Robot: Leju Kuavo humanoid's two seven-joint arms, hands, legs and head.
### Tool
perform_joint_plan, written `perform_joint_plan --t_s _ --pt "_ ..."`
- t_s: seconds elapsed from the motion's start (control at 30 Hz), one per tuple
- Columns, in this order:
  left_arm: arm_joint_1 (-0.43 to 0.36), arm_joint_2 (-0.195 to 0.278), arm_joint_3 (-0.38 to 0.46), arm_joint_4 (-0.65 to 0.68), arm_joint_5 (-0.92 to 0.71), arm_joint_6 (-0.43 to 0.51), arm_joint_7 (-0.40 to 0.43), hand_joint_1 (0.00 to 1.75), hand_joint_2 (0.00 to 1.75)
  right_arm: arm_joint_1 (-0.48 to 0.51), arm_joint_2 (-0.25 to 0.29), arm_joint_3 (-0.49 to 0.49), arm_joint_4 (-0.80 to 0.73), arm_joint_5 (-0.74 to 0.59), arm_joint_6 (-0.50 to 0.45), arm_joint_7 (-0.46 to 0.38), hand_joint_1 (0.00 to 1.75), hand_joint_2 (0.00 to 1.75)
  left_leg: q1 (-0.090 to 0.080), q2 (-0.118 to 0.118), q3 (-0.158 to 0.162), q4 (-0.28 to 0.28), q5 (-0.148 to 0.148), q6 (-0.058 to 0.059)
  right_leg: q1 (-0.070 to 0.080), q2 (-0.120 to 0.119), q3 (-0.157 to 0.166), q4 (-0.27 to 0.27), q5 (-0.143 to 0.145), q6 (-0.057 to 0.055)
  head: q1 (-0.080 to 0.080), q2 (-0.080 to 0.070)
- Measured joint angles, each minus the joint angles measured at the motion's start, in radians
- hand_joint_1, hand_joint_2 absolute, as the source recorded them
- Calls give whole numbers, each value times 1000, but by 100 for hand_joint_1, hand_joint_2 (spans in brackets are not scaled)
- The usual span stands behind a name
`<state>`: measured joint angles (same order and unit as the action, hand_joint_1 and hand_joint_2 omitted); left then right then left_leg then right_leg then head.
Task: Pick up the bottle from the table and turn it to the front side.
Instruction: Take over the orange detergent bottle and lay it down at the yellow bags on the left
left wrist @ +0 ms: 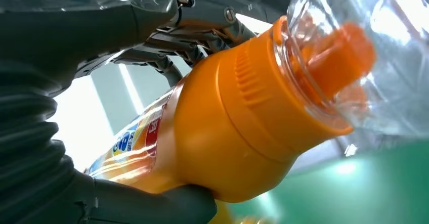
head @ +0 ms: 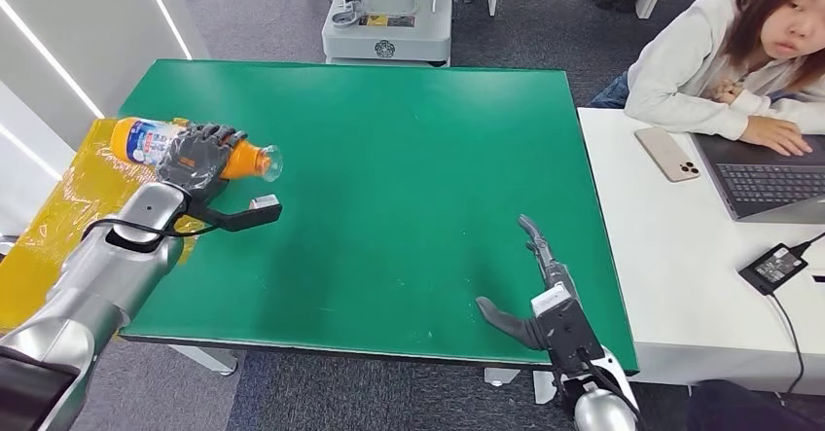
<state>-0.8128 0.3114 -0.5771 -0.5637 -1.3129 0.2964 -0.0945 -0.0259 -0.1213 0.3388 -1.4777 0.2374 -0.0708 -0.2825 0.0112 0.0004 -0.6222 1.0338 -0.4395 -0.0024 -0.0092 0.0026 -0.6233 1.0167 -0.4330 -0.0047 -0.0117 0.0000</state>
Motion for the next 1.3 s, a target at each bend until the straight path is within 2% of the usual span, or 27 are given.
perform_joint_plan --t_s 0.17,0.3,0.47,0.67,0.7,0.73,0.83,0.97,1.0,1.1,1.13,1.2,1.3 --pt "15 20 -45 60 -146 -90 127 175 175 40 1 -24 -15 32 -9 10 0 175 0 -1 0 0 -1 0 0 -1 0 0 -1 0 0 0" --pt "20 35 -78 80 -190 -142 210 175 175 62 11 -40 -20 56 -15 18 0 175 0 -1 -1 0 -1 0 0 -1 0 0 -1 0 0 0" --pt "22 62 -114 85 -192 -189 218 175 175 67 29 -53 -18 71 -1 19 0 175 0 0 0 0 0 0 0 -1 -1 0 -1 0 0 0" --pt "22 67 -122 89 -192 -202 210 175 175 66 35 -55 -17 73 3 19 0 175 0 -1 0 0 0 0 0 -1 -1 0 -1 -1 0 0" --pt "23 66 -126 92 -190 -201 186 175 175 65 41 -57 -15 77 9 18 0 175 0 -1 -1 0 0 0 0 -1 -1 0 -1 -1 0 0" --pt "25 63 -129 95 -178 -200 129 175 175 62 47 -60 -11 82 18 17 0 175 0 -1 -1 0 0 0 0 -1 -1 0 -1 -1 0 0" --pt "29 44 -131 103 -98 -209 -86 175 175 50 58 -65 -1 89 43 11 0 175 0 -1 -1 0 0 0 0 -1 -1 0 -1 -1 0 0" --pt "28 21 -118 106 1 -244 -214 175 175 46 58 -67 -4 88 54 11 0 175 0 -2 -1 0 0 0 0 -2 0 0 -1 -1 0 0" --pt "27 15 -111 108 23 -256 -234 168 175 47 58 -67 -6 88 56 12 0 175 0 -2 -1 0 0 0 0 -3 0 0 -1 -1 0 0" --pt "16 -9 -85 118 99 -322 -271 37 175 53 58 -69 -20 88 57 20 0 175 0 -3 -1 0 0 0 0 -4 0 0 -1 -1 0 0" --pt "9 -20 -75 123 121 -352 -272 0 175 55 58 -70 -25 88 57 23 0 175 0 -3 -1 0 0 0 0 -4 0 0 -1 -1 0 0" --pt "-3 -40 -56 135 153 -399 -266 0 175 59 58 -72 -33 88 56 29 0 175 0 -3 -1 0 0 0 0 -3 0 0 -1 -1 0 0" --pt "-11 -65 -38 148 171 -415 -245 0 175 65 58 -77 -43 88 56 34 0 175 0 -2 -1 0 0 -1 0 -3 0 0 -1 -1 0 0"
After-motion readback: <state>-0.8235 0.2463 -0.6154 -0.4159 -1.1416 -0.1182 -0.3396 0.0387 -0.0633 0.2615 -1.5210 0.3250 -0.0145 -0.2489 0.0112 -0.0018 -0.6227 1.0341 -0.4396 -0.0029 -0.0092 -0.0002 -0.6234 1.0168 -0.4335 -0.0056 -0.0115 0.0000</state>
